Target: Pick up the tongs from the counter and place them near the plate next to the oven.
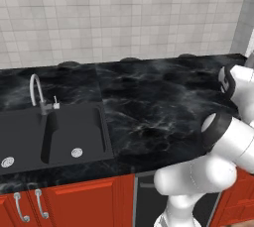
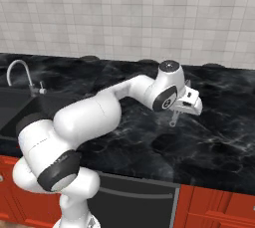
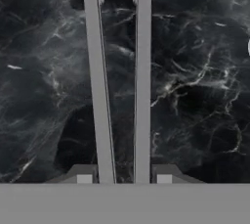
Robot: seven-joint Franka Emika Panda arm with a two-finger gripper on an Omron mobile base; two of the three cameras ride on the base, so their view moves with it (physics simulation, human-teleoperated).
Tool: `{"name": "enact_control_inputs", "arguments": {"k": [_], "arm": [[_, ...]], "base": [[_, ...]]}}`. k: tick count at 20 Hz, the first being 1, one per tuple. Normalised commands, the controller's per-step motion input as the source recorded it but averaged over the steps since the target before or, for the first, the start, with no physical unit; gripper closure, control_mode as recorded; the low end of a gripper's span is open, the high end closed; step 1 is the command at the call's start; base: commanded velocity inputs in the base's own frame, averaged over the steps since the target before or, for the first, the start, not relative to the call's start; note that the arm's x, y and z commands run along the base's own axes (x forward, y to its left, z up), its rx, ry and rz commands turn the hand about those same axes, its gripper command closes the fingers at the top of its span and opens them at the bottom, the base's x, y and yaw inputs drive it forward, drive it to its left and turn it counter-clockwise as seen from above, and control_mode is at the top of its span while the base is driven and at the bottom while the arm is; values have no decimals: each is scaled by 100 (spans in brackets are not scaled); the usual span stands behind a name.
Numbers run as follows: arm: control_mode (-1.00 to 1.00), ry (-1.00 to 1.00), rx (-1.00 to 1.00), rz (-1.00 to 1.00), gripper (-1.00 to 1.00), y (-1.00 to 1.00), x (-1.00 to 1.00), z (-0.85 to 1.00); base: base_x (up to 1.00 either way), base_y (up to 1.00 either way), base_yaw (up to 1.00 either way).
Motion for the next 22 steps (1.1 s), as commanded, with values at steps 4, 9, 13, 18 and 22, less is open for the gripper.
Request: {"name": "enact_control_inputs", "arguments": {"k": [4,9,13,18,22], "arm": [[-100,5,0,-24,100,-100,-4,-11],[-100,5,0,-13,100,-97,0,-28],[-100,0,3,0,100,-77,0,-29],[-100,0,4,0,100,-77,0,-31],[-100,0,4,0,100,-65,0,-26]], "base": [[0,0,0],[0,0,0],[0,0,0],[0,0,0],[0,0,0]]}}
